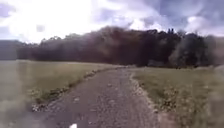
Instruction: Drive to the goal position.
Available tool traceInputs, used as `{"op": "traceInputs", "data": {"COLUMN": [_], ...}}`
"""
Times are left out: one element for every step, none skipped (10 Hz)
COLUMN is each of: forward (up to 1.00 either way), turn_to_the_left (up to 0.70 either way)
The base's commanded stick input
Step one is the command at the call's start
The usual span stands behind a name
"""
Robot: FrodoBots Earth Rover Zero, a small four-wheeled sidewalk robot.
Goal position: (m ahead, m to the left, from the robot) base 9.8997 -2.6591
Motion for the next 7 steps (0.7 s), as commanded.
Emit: {"op": "traceInputs", "data": {"forward": [1.0, 1.0, 1.0, 1.0, 1.0, 1.0, 1.0], "turn_to_the_left": [0.0, 0.0, 0.0, 0.0, 0.0, -0.16, -0.4]}}
